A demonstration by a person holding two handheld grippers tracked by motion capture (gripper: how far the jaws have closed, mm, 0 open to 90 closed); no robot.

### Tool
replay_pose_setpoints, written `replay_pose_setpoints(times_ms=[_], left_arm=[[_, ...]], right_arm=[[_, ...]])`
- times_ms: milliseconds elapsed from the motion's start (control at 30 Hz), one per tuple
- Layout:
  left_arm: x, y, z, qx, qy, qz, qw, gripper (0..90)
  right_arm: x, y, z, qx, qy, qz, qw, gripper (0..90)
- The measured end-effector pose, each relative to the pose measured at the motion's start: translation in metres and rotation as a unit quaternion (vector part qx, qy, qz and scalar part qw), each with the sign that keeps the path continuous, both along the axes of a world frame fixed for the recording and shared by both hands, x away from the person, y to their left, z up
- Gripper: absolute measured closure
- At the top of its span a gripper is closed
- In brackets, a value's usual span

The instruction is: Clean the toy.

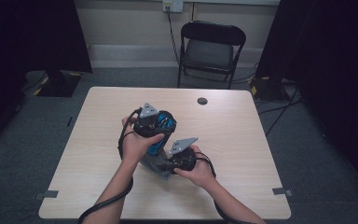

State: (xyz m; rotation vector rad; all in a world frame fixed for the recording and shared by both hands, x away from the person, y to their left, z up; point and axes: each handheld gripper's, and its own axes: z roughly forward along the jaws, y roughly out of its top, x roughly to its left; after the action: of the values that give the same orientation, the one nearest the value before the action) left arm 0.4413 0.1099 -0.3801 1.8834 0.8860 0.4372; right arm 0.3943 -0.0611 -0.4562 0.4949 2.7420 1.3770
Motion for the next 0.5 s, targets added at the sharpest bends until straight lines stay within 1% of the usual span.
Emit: replay_pose_setpoints(times_ms=[67,100,233,300,367,433,500], left_arm=[[0.001,0.001,0.002,-0.002,-0.003,0.001,1.0,25.6],[0.001,0.001,0.002,-0.004,-0.004,0.003,1.0,25.6],[0.001,0.005,0.002,-0.006,-0.001,0.007,1.0,25.6],[0.001,0.008,0.003,-0.005,-0.002,0.01,0.9999,25.6],[0.001,0.012,0.004,-0.013,-0.002,0.014,0.9998,25.6],[0.0,0.016,0.004,-0.009,-0.001,0.013,0.9999,25.6],[-0.001,0.018,0.003,-0.002,0.0,0.012,0.9999,25.6]], right_arm=[[-0.002,0.002,0.0,-0.005,0.0,0.005,1.0,76.5],[-0.003,0.003,0.0,-0.011,-0.005,0.006,0.9999,76.6],[-0.004,0.002,0.0,-0.025,-0.01,0.011,0.9996,76.5],[-0.003,-0.004,0.0,-0.029,-0.011,0.007,0.9995,76.5],[-0.002,-0.01,0.0,-0.034,-0.009,0.003,0.9994,76.5],[0.001,-0.019,0.0,-0.044,-0.011,-0.007,0.999,76.5],[0.005,-0.03,0.001,-0.043,-0.006,-0.023,0.9988,76.4]])
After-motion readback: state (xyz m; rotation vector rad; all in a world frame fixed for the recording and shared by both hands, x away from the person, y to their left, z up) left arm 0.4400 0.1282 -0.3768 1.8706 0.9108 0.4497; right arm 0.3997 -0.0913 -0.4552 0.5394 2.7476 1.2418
